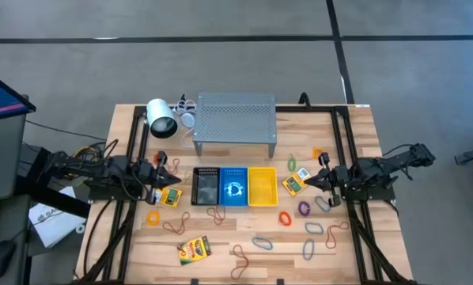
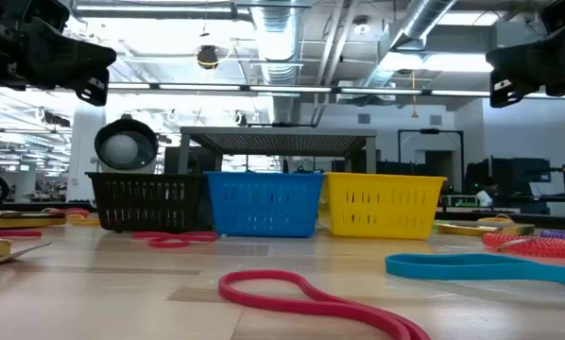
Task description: Pick & Place Office Desk Supplies
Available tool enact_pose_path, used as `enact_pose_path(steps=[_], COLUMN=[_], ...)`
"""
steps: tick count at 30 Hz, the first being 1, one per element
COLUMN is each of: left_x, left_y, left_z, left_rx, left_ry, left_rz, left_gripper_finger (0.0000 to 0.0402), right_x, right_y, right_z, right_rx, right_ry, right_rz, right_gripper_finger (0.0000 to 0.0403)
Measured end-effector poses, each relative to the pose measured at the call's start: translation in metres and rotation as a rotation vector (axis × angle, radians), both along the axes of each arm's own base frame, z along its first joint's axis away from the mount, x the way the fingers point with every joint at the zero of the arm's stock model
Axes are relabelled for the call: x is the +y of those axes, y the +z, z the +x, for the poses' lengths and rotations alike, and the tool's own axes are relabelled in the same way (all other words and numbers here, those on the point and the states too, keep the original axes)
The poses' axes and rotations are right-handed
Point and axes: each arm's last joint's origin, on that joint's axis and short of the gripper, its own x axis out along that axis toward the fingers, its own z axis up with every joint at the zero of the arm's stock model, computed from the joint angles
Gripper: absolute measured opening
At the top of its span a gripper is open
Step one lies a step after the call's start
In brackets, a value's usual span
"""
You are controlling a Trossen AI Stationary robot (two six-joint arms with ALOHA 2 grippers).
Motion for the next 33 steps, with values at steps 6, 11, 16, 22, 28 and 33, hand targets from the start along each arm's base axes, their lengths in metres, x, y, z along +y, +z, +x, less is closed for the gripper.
enact_pose_path(steps=[6,11,16,22,28,33], left_x=[0.000,0.000,0.000,0.000,-0.001,-0.002], left_y=[0.009,0.014,0.014,0.007,0.002,0.003], left_z=[-0.001,-0.002,-0.002,0.001,0.006,0.012], left_rx=[-0.087,-0.135,-0.129,-0.041,0.019,0.009], left_ry=[0.000,-0.011,-0.023,-0.024,-0.015,-0.016], left_rz=[-0.016,-0.106,-0.197,-0.260,-0.231,-0.232], left_gripper_finger=[0.0002,0.0002,0.0002,0.0002,0.0002,0.0002], right_x=[0.000,0.000,0.000,-0.001,-0.002,-0.004], right_y=[0.000,0.000,0.000,0.013,0.032,0.037], right_z=[0.000,0.000,0.000,-0.001,-0.007,-0.008], right_rx=[0.000,0.000,0.000,-0.113,-0.278,-0.338], right_ry=[0.000,0.000,0.000,0.017,0.074,0.052], right_rz=[0.000,0.000,0.000,0.199,0.463,0.463], right_gripper_finger=[0.0000,0.0000,0.0000,0.0000,0.0000,0.0000])
